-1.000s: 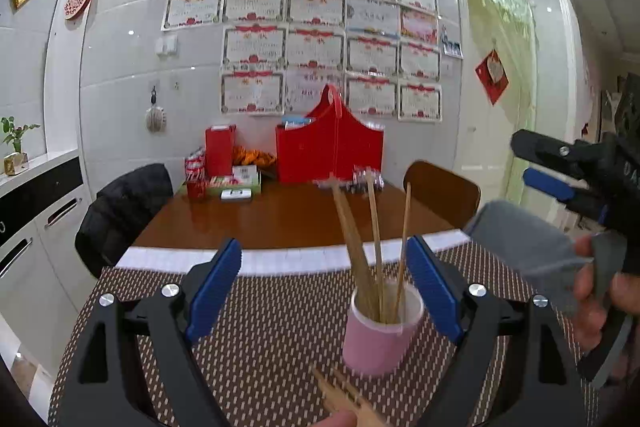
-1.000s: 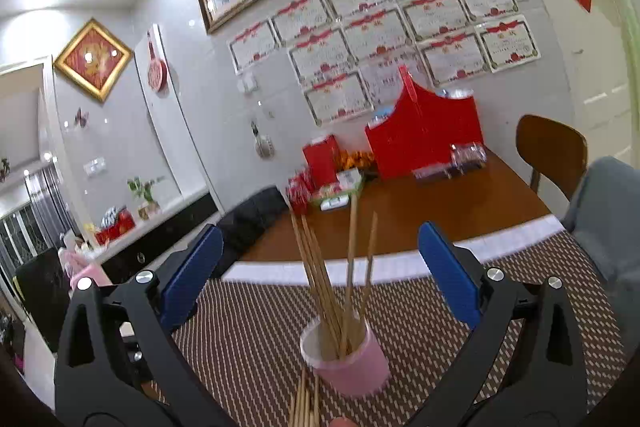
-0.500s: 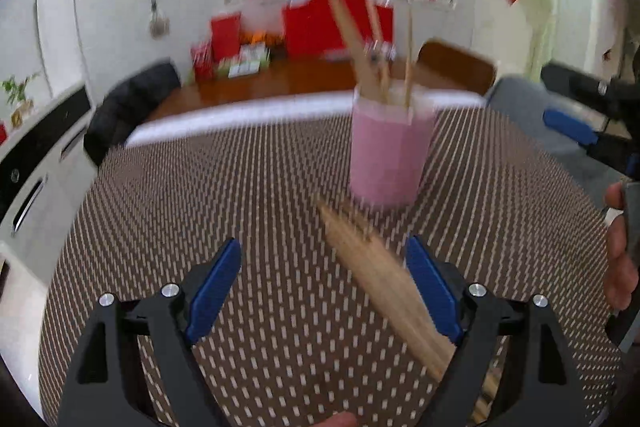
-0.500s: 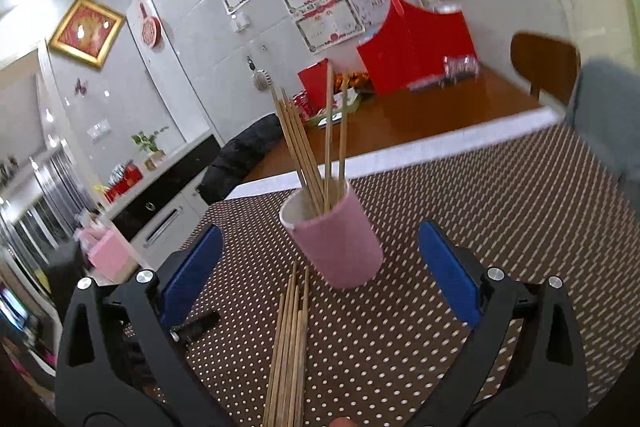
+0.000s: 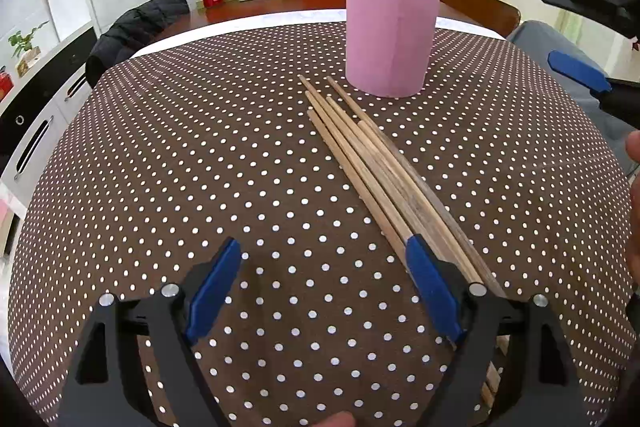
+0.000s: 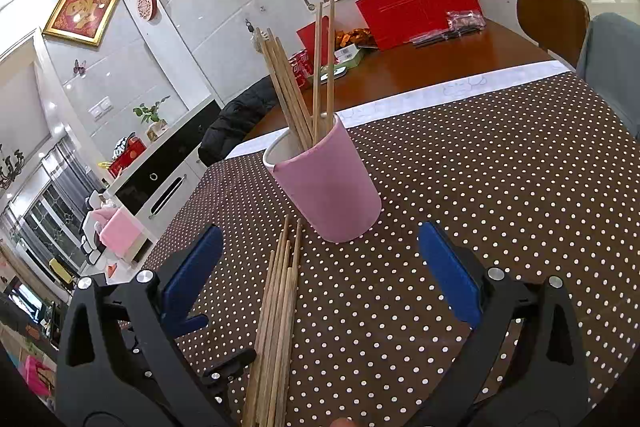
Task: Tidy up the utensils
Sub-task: 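Move both open tools back over the chopstick pile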
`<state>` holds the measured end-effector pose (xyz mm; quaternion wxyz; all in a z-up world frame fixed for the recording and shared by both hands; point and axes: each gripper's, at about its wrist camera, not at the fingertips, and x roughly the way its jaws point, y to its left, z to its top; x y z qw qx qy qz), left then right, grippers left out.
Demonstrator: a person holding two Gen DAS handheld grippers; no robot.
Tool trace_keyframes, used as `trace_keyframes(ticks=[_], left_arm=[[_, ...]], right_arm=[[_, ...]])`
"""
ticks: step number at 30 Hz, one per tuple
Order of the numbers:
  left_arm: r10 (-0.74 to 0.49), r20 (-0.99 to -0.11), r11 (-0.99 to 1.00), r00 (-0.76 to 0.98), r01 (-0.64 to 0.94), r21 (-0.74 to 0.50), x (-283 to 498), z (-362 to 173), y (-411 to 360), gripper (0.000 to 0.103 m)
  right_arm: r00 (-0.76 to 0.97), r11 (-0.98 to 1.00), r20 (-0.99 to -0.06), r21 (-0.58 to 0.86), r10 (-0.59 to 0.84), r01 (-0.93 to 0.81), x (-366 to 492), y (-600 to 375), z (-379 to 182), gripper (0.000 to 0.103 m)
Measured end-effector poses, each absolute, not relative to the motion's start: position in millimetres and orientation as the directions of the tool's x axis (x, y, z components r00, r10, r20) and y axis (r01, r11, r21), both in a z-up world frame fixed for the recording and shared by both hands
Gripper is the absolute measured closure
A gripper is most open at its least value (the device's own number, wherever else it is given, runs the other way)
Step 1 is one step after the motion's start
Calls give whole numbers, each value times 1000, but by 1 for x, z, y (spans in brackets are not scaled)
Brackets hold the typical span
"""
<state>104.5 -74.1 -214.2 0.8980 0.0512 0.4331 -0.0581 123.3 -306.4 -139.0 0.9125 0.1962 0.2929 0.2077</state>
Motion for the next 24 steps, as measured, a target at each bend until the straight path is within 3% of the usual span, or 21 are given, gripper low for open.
trace_keyframes(ticks=[9, 13, 19, 24], left_arm=[[21, -796, 997, 604, 44, 60, 101, -213, -87, 16], [-4, -800, 998, 600, 52, 34, 103, -211, -80, 16], [-25, -801, 996, 598, 80, 28, 98, -209, -57, 16], [-39, -800, 995, 598, 98, 25, 98, -209, -50, 16]], right_arm=[[725, 846, -481, 460, 494, -271, 125, -298, -140, 6], [714, 859, -509, 435, 481, -269, 127, -294, -142, 6], [600, 944, -738, 162, 309, -288, 134, -259, -166, 6], [548, 927, -789, 70, 278, -368, 131, -229, -185, 7]])
